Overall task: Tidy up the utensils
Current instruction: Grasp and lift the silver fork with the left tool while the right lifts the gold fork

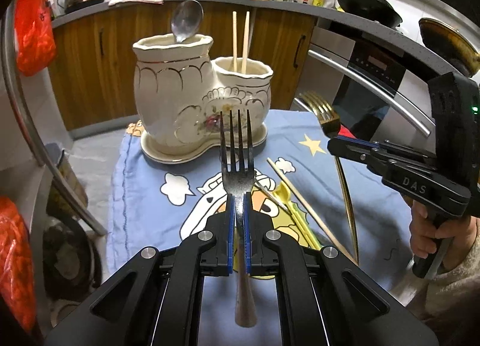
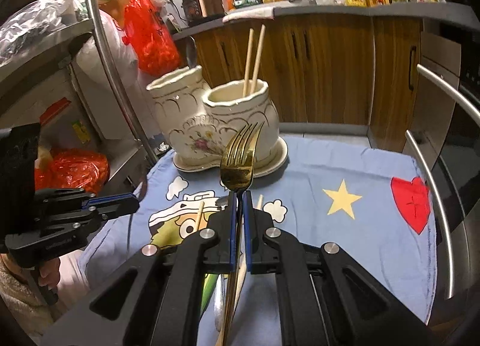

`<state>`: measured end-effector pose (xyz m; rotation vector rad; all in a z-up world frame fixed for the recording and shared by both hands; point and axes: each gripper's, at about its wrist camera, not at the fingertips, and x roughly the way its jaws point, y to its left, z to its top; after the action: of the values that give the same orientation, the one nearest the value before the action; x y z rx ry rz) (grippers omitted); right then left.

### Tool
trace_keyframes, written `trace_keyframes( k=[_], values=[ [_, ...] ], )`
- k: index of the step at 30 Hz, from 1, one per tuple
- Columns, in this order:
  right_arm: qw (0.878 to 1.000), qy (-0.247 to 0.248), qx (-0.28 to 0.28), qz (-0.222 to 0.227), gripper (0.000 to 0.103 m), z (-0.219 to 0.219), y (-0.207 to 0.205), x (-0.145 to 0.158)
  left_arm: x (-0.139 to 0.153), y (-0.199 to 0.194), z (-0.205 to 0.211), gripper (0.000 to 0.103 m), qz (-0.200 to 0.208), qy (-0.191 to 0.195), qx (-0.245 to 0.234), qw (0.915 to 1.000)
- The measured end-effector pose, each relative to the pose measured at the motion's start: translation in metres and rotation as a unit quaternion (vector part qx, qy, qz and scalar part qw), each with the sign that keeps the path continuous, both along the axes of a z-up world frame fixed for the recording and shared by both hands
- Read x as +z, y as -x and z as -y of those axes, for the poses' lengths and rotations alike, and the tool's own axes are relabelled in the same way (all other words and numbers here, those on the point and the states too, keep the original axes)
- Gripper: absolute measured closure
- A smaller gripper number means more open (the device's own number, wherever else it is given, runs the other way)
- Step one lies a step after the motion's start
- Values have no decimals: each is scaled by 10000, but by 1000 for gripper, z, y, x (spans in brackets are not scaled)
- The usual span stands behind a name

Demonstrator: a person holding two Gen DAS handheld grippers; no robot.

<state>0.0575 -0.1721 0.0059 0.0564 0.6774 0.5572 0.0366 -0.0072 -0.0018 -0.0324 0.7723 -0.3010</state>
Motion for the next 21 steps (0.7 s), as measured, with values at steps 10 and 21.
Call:
trace_keyframes(
  k=[10, 21],
  values=[
    [9999, 121, 63, -51, 99, -1, 6, -4, -6, 0, 5, 97, -108, -15, -120, 9999],
    [9931, 426, -102, -1087, 99, 3, -10, -56, -11, -3, 6, 97, -214, -13, -135, 9997]
  ],
)
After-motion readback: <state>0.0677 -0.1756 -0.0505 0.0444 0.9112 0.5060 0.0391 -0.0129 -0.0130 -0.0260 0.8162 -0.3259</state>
